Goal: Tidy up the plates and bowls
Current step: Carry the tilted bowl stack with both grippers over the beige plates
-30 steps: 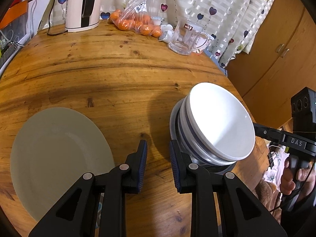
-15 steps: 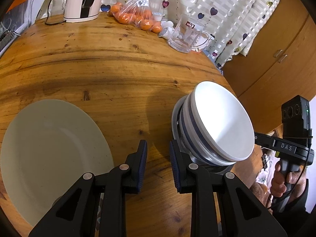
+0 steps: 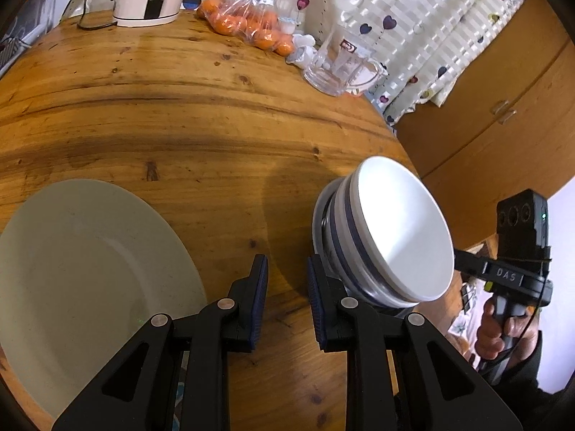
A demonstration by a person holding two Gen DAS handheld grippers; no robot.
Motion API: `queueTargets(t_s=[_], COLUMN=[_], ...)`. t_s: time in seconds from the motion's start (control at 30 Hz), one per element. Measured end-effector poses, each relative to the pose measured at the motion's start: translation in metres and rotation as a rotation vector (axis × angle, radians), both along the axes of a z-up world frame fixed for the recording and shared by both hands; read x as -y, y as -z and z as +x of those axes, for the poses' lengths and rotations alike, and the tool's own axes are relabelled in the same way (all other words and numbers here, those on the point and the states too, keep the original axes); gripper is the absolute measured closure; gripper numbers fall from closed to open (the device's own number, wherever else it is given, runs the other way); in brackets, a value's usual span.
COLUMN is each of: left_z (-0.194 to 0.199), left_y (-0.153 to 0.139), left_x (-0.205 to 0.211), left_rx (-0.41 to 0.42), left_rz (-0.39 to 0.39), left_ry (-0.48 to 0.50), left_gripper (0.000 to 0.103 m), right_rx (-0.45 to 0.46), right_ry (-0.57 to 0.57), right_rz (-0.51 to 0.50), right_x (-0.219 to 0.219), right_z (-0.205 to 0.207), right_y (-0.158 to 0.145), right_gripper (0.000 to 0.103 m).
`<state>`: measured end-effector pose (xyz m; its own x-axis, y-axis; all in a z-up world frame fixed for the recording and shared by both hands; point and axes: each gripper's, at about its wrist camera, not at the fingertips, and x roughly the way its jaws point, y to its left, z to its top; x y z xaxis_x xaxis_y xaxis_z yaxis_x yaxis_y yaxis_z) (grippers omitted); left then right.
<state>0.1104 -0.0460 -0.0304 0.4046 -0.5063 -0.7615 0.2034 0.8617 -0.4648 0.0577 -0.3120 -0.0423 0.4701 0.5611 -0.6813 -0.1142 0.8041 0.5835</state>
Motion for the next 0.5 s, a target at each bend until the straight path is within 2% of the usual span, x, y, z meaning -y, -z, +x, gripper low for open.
queueTargets(t_s=[0.3, 0.5], left_z=[0.0023, 0.0043], left_y=[0.0030, 0.0038], left_x=[0.0042, 0.0038], left_rx=[-0.036, -0.048], left_rz=[-0.079, -0.099], left_ry=[0.032, 0.039], left_gripper=[0.081, 0.081], right_rx=[-0.009, -0.022], right_ry=[-0.007, -0.018], right_rz=[0.032, 0.082], right_x=[0.0036, 0.0091], right_z=[0.0025, 0.0045], right_y=[0.0027, 0.0068], right_gripper=[0.096, 0.096])
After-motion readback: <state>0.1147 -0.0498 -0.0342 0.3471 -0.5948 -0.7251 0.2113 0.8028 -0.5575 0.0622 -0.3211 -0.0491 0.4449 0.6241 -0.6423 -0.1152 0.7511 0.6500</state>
